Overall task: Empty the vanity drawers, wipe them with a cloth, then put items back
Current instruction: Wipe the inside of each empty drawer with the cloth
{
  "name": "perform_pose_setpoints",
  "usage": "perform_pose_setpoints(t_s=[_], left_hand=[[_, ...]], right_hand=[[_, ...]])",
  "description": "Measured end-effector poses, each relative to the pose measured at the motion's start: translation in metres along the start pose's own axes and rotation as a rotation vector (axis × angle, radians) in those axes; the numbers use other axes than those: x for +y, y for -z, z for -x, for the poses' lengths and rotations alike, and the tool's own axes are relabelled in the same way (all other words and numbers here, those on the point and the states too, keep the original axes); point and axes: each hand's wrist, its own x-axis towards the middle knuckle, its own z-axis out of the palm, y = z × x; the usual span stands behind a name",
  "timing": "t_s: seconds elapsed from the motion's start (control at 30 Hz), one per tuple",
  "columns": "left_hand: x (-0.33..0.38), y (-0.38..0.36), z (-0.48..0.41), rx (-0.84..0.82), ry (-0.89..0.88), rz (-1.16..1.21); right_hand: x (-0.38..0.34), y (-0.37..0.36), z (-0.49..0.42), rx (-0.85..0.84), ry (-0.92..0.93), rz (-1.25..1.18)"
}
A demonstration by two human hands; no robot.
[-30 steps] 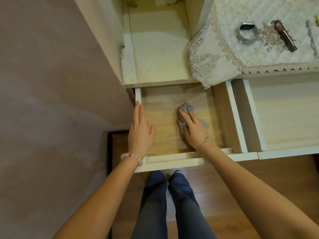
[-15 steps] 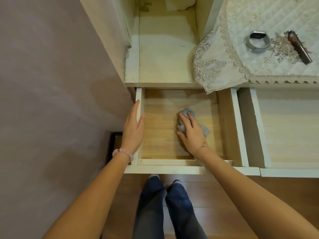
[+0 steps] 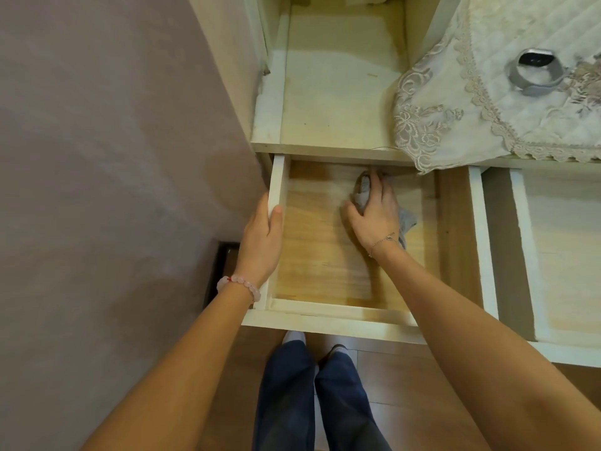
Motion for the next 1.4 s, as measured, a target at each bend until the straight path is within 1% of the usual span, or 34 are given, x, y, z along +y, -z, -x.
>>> perform_pose_setpoints(t_s=[0.1, 0.23, 0.3, 0.47, 0.57, 0.7, 0.8, 0.93, 1.03, 1.13, 1.23, 1.3, 1.4], left_hand=[[0.000, 0.000, -0.001, 0.006, -0.004, 0.025], [0.000, 0.001, 0.000, -0.002, -0.013, 0.071], [0.001, 0.002, 0.000, 0.006, -0.012, 0.081], [0.000, 0.001, -0.001, 0.026, -0.021, 0.065], [0.000, 0.001, 0.000, 0.029, -0.030, 0.053], [-0.002, 0.001, -0.001, 0.029, -0.016, 0.024], [0.000, 0.001, 0.000, 0.027, -0.021, 0.012], [0.002, 0.002, 0.000, 0.031, -0.019, -0.012], [0.003, 0.003, 0.001, 0.023, -0.002, -0.032], [0.004, 0.002, 0.001, 0.029, 0.013, -0.032], [0.004, 0.002, 0.001, 0.029, 0.023, -0.031], [0.005, 0.002, 0.002, 0.024, 0.023, -0.034], [0.006, 0.002, 0.001, 0.023, 0.018, -0.038]], right_hand=[[0.000, -0.004, -0.003, -0.015, 0.050, -0.020], [-0.007, -0.011, -0.011, -0.065, 0.236, -0.029], [-0.016, -0.017, -0.015, -0.099, 0.300, -0.033], [-0.045, -0.038, -0.026, -0.178, 0.361, -0.060], [-0.051, -0.043, -0.028, -0.156, 0.395, -0.063], [-0.049, -0.046, -0.026, -0.193, 0.455, -0.051], [-0.049, -0.045, -0.028, -0.204, 0.455, -0.046], [-0.044, -0.041, -0.026, -0.177, 0.495, 0.017], [-0.031, -0.028, -0.024, -0.135, 0.442, -0.003], [0.004, -0.001, -0.024, -0.059, 0.348, 0.014], [0.042, 0.028, -0.020, 0.047, 0.149, 0.074], [0.058, 0.039, -0.015, 0.099, 0.057, 0.071], [0.062, 0.042, -0.013, 0.088, 0.026, 0.077]])
